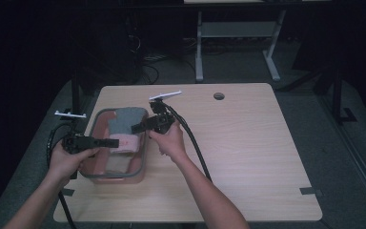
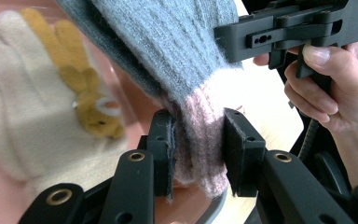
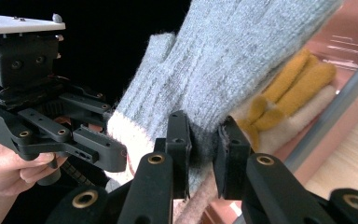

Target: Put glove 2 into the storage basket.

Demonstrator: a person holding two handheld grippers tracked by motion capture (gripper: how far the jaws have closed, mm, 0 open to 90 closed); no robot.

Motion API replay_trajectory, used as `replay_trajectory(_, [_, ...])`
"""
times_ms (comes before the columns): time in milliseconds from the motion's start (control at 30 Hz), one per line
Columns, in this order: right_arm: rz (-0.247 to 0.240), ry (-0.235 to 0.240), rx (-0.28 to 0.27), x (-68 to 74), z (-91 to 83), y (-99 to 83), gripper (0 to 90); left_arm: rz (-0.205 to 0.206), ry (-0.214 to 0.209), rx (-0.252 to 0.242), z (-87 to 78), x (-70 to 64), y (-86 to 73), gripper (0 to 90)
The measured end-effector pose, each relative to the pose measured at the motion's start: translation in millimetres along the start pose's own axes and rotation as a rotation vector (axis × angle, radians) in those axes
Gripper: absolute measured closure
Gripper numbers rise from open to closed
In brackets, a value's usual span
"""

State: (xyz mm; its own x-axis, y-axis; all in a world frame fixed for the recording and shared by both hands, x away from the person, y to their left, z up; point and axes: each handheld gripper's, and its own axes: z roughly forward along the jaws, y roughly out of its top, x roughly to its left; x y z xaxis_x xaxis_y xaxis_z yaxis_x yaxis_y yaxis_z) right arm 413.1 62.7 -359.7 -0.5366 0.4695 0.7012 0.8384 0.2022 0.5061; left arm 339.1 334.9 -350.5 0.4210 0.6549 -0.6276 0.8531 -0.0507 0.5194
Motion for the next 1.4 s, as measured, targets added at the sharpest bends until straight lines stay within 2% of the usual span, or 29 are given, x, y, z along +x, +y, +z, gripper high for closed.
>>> replay_trajectory(200, [-0.005,-0.005,0.027,-2.0,13.6,2.0,77.8,-0.013,0.016,0.01,-1.9,9.9,-3.8,66.7])
replay_trajectory(367, [-0.016,-0.02,0.05,-1.9,24.5,0.4,77.8,-0.006,0.034,0.035,-2.8,17.6,-8.0,66.6])
replay_trajectory(567, [-0.027,-0.04,0.077,-1.2,36.3,-2.3,77.6,-0.024,0.043,0.051,-1.8,25.9,-14.0,66.6])
replay_trajectory(900, [-0.073,-0.109,0.13,0.7,50.0,-3.2,75.6,-0.036,0.082,0.073,3.6,35.2,-21.9,66.8])
replay_trajectory(1067, [-0.088,-0.135,0.159,2.5,53.1,-3.0,73.8,-0.038,0.1,0.089,8.0,40.0,-26.5,66.8])
replay_trajectory(1133, [-0.102,-0.162,0.167,2.3,53.1,-3.5,73.6,-0.034,0.131,0.11,9.5,41.3,-27.3,66.8])
replay_trajectory(1233, [-0.103,-0.179,0.151,1.8,49.3,-2.8,73.6,-0.049,0.146,0.116,10.8,44.9,-28.6,66.6])
replay_trajectory(1400, [-0.109,-0.19,0.128,2.6,42.3,-0.7,72.7,-0.029,0.171,0.13,13.0,43.0,-26.9,64.4])
